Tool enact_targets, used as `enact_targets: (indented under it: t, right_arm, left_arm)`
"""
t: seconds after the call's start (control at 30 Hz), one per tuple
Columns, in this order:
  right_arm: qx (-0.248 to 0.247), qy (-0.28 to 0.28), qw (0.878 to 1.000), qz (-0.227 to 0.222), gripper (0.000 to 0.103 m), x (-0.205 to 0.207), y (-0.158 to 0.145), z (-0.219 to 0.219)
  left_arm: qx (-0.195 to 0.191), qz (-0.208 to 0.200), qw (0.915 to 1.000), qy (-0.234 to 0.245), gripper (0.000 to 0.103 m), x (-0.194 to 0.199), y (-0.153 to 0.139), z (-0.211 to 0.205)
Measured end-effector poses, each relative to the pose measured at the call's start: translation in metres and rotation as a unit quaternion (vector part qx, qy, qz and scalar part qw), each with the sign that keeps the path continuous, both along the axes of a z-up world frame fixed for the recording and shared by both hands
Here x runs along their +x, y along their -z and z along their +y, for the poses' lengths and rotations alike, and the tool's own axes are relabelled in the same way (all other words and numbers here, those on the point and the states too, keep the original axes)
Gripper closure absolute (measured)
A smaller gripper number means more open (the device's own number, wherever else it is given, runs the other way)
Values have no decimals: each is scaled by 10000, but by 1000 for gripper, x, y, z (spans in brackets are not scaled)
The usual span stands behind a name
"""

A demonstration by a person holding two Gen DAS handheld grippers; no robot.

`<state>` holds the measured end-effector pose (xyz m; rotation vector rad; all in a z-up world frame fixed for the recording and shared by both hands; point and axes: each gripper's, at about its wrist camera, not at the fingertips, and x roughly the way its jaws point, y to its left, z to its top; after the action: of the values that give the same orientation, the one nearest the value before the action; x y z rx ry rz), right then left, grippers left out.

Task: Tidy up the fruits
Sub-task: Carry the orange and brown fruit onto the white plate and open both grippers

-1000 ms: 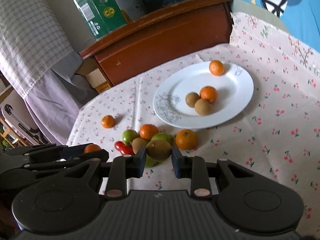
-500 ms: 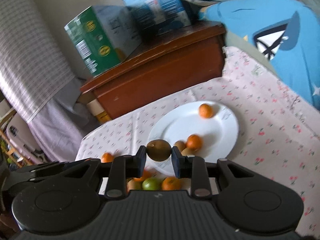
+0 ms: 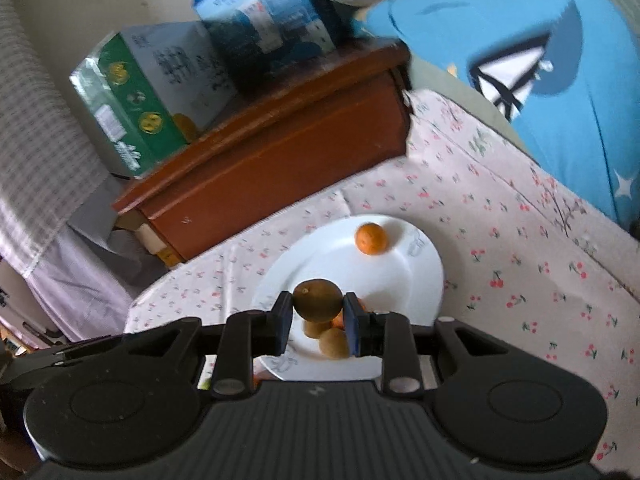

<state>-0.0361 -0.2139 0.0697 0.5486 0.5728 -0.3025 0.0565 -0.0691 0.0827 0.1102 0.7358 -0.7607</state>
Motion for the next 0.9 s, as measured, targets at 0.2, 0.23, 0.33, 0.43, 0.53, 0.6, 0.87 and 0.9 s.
enact_targets:
  t: [0.2, 0.23, 0.33, 0.43, 0.53, 0.6, 0.87, 0.9]
  right_arm:
    - [312, 182, 9990, 257, 76, 5, 15, -9]
    - [327, 197, 9989, 284, 76, 6, 17, -10]
    - [302, 241, 9986, 352, 76, 12, 21, -11]
    - [340, 313, 9980, 437, 76, 17, 26, -13]
    - [361, 392, 9973, 499, 76, 22, 31, -16]
    - [402, 446, 9968, 531, 76, 24, 34, -18]
    - [468, 503, 9966, 447, 73, 28, 36, -23]
    - [479, 502, 9968, 408, 73, 27, 34, -23]
  left_arm:
    - [170, 65, 9998, 116, 77, 11, 13, -22]
    - [191, 66, 9997, 131, 77, 13, 15, -24]
    - [245, 137, 9995, 143, 77, 19, 20, -31]
    - [287, 192, 9993, 131, 77, 26, 25, -37]
    - [308, 231, 9991, 157, 77, 31, 29, -45]
    - [295, 278, 9990, 164, 77, 34, 31, -49]
    - [199, 173, 9997, -6, 51, 39, 23, -52]
    - [156, 144, 9998, -37, 48, 40, 19, -49]
